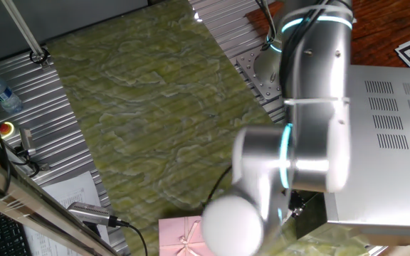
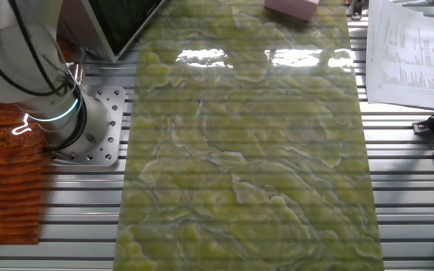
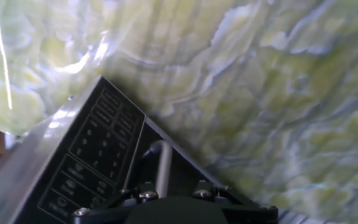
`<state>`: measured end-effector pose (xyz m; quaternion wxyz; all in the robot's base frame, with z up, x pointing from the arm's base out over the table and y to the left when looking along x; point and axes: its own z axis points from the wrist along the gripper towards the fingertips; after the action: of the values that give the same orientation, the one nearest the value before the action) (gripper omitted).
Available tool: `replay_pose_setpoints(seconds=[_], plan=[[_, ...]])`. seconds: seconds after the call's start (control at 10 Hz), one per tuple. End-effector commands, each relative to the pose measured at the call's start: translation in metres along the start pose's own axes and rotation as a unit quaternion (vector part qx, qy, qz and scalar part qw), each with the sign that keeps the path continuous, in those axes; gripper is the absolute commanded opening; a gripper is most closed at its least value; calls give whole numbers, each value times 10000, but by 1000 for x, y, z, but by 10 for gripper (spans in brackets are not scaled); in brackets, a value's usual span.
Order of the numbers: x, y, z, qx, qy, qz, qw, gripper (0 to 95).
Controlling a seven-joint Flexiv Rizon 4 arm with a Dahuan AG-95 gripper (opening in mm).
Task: Open the microwave door
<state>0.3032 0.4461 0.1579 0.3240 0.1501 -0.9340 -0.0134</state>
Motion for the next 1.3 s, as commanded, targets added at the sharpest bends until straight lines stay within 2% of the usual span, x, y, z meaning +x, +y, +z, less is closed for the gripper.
replay_pose_setpoints(seconds=[0.1,0.5,0.6,0.7,0.9,1.0,1.3], plan=[[8,5,0,-393,-42,239,9989,380],[10,1,5,-569,9,686,9960,380],[10,1,6,-689,-3,770,9946,380],[10,1,6,-766,-2,860,9933,190],[10,1,6,-855,25,1045,9908,190],[10,1,7,-926,30,1123,9893,0],[5,8,10,-1615,-1,1522,9751,0]])
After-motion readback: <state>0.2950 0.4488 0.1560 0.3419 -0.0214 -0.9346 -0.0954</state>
